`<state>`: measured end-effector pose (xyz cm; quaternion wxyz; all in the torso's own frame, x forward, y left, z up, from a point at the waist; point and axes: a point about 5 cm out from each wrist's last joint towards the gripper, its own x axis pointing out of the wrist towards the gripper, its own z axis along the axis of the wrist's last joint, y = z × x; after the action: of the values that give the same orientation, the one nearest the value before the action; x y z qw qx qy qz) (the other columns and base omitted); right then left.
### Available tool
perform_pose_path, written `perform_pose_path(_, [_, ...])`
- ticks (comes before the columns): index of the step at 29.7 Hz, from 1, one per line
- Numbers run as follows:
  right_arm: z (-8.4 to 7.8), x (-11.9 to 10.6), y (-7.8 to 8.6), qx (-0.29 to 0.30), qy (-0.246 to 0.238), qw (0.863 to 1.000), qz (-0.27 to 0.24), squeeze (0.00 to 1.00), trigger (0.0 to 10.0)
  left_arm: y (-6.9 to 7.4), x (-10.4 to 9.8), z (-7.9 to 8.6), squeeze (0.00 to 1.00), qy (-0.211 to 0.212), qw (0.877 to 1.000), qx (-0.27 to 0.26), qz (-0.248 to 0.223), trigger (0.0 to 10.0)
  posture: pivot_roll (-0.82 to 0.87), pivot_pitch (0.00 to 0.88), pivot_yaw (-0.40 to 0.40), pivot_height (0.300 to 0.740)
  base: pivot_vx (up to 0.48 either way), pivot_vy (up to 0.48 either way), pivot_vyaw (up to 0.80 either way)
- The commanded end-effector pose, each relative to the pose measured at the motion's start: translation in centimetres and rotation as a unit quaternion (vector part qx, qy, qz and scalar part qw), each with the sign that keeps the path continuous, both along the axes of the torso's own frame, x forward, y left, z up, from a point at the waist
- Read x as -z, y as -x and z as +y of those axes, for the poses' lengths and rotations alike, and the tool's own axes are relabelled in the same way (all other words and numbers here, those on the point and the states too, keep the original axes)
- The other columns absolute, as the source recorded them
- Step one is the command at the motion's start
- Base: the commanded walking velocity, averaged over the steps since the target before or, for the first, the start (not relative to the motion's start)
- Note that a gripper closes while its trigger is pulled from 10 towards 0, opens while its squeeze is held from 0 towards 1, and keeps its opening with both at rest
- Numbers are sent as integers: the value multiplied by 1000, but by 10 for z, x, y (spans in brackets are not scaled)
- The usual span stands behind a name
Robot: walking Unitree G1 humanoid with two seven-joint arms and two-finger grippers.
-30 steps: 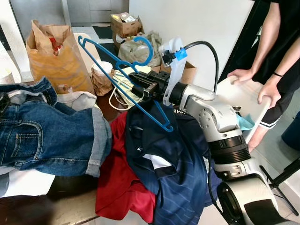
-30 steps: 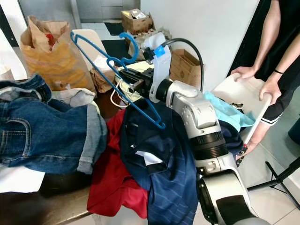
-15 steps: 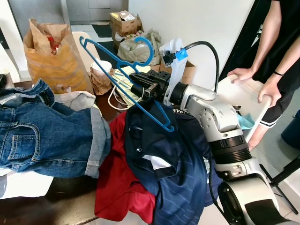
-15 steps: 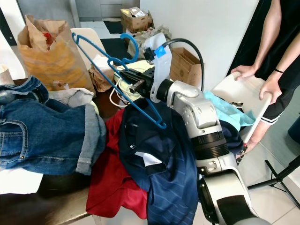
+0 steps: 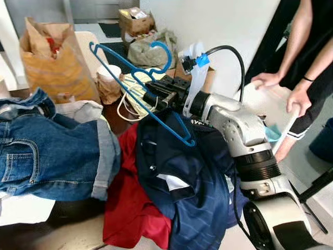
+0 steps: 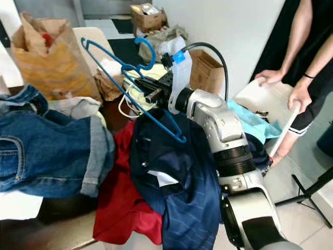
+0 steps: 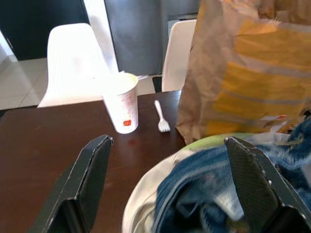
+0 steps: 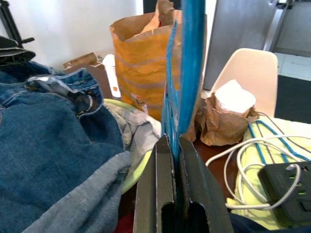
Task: Hang hanger
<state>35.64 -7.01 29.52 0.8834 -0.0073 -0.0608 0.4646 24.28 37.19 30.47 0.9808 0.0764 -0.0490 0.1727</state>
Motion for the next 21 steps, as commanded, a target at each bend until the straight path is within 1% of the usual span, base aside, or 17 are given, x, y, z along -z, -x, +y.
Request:
perform_pose_path(1, [-2,-5,1,3,2,1000,-7,0,10000,-12,25,-3,0,14,999,25,37,10000,-3,72,-108,740,0,0,0])
perform_pose_path(2, [-2,-5,1,3,2,1000,-7,0,10000,-12,25,-3,0,14,999,25,37,10000,-3,72,-108,740,0,0,0])
perform_pose_path(3, [-2,-6,1,3,4,1000,-8,0,10000,-16,32,-5,0,14,998,37,50,10000,-5,72,-108,740,0,0,0])
perform_pose_path(5, [-3,-6,1,3,4,1000,-8,0,10000,-18,36,-7,0,11,997,46,56,10000,-8,73,-108,740,0,0,0])
perform_pose_path(9, [-4,-6,1,6,6,1000,-9,0,10000,-18,36,-11,0,12,996,57,61,10000,-9,74,-109,740,0,0,0])
perform_pose_path(11, [-4,-7,1,7,7,1000,-9,0,10000,-13,29,-17,0,-2,995,74,69,10000,-6,77,-109,740,0,0,0])
perform_pose_path(13, [-4,-7,1,7,8,1000,-9,0,10000,-11,26,-19,0,-9,994,79,71,10000,-6,77,-109,740,0,0,0])
perform_pose_path(15, [-4,-6,1,6,8,1000,-8,0,10000,-6,14,-22,0,-26,994,86,68,10000,0,76,-107,740,0,0,0])
perform_pose_path(18, [-4,-6,1,6,8,1000,-8,0,10000,-6,14,-22,0,-26,994,86,68,10000,0,76,-107,740,0,0,0])
perform_pose_path(20, [-4,-6,0,6,8,1000,-8,0,10000,1,0,-25,0,-54,992,89,68,10000,2,75,-103,740,0,0,0])
perform_pose_path(21, [-4,-6,0,6,8,1000,-8,0,10000,1,0,-25,0,-54,992,89,68,10000,2,75,-103,740,0,0,0])
